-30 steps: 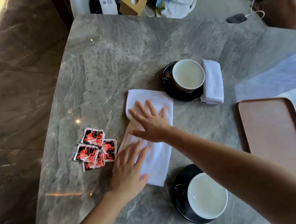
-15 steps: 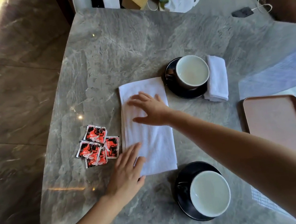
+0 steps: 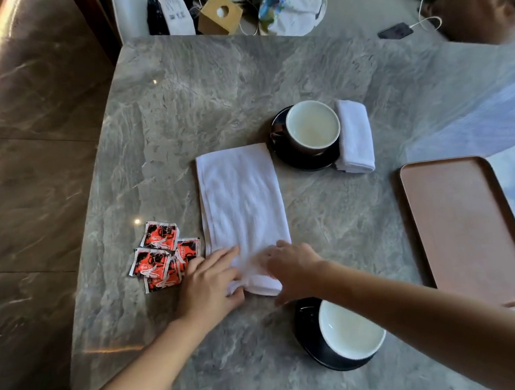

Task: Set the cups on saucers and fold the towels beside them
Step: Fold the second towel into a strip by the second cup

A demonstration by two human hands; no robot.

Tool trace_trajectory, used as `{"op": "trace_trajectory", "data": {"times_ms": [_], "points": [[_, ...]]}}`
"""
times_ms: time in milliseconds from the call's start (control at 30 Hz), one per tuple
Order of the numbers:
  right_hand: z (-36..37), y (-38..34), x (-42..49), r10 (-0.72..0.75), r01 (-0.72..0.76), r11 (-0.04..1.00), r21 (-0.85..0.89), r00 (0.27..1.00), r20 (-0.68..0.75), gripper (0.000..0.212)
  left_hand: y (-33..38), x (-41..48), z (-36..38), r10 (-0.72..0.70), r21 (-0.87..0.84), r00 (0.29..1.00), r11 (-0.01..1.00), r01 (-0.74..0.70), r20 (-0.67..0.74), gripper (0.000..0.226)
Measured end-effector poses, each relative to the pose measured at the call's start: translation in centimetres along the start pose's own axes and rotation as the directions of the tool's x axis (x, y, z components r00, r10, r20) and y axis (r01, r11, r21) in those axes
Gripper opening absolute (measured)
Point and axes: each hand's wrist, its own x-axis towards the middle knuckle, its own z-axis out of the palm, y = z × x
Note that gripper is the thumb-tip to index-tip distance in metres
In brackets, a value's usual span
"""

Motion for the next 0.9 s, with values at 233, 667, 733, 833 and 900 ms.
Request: {"op": "trace_trajectory", "data": {"times_ms": [233,667,733,833,900], "points": [[0.6,-2.0,1.1,0.149,-0.151,0.987,-0.046,0.988,-0.032,0.055,0.0,0.1,-0.2,-0.067,-0.129,0.998,0.989,0.068,0.008,0.008],[0.2,0.1,0.8,0.198,-0.162,0.941,0.297,0.976,-0.095,0.029,0.5,-0.9,-0.2,-0.079,-0.042,0.997,0.996,0.080,0.020,0.025],[0.4,0.6,0.2,0.176,-0.129,0.935,0.329,0.978,-0.115,0.024,0.9,-1.0,-0.4,-0.136,-0.097,0.990,0.986,0.133,-0.026,0.027],[1.2,1.2,-0.9,0.106,-0.056,0.945,0.321,0.984,-0.141,0.033,1.2,-1.3,-0.4,-0.193,-0.155,0.981,0.970,0.190,-0.005,0.030],[1.6,1.6,-1.4,0.091,-0.050,0.961,0.270,0.985,-0.143,0.036,1.3,-1.3,-0.5,-0.244,-0.187,0.970,0.953,0.238,-0.010,0.024]]}}
